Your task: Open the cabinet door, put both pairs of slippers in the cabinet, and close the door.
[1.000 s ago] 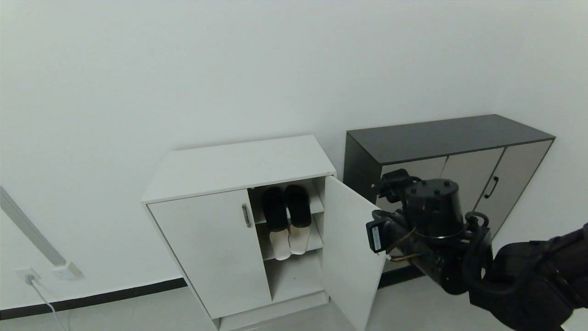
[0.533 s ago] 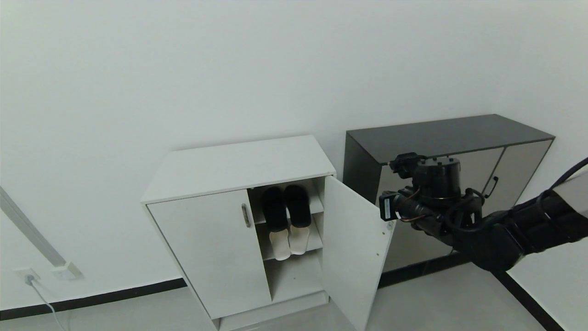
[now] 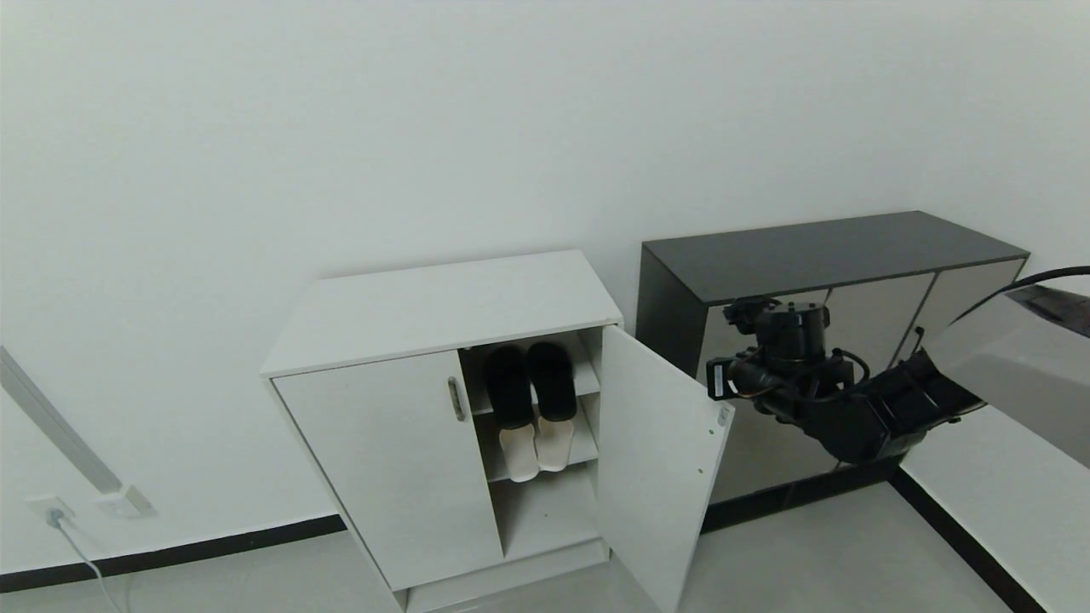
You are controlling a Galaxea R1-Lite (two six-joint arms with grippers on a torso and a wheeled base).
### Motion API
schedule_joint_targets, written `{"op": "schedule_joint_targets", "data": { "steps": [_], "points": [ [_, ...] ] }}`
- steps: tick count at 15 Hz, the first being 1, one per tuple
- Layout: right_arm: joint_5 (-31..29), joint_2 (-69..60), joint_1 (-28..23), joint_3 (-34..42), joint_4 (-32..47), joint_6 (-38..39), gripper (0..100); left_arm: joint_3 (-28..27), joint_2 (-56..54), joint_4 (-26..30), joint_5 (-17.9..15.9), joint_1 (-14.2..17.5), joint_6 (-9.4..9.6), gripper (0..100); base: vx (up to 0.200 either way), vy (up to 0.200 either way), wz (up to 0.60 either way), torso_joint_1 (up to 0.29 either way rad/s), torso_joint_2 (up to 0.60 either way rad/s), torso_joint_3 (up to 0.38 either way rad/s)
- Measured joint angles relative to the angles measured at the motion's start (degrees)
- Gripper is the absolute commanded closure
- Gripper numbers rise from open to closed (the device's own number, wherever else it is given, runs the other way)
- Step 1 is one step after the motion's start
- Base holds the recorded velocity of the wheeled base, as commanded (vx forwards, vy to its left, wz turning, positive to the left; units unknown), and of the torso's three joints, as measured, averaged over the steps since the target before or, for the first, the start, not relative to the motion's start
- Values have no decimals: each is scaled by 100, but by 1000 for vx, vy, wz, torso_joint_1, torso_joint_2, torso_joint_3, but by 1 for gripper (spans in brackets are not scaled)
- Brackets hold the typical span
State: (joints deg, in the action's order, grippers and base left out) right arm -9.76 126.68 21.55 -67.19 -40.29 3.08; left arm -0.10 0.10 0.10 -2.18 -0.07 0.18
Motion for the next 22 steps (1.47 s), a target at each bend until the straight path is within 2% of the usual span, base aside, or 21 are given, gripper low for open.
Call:
{"op": "schedule_joint_targets", "data": {
  "steps": [12,17,22],
  "points": [
    [0,433,33,-160,22,0,100,0,0,0,-2,-2,0,100,0,0,0,0,0,0],
    [-11,394,355,0,41,0,100,0,0,0,-2,-2,0,100,0,0,0,0,0,0],
    [-6,88,1106,291,33,193,100,0,0,0,-2,0,-2,100,0,0,0,0,0,0]
  ]
}}
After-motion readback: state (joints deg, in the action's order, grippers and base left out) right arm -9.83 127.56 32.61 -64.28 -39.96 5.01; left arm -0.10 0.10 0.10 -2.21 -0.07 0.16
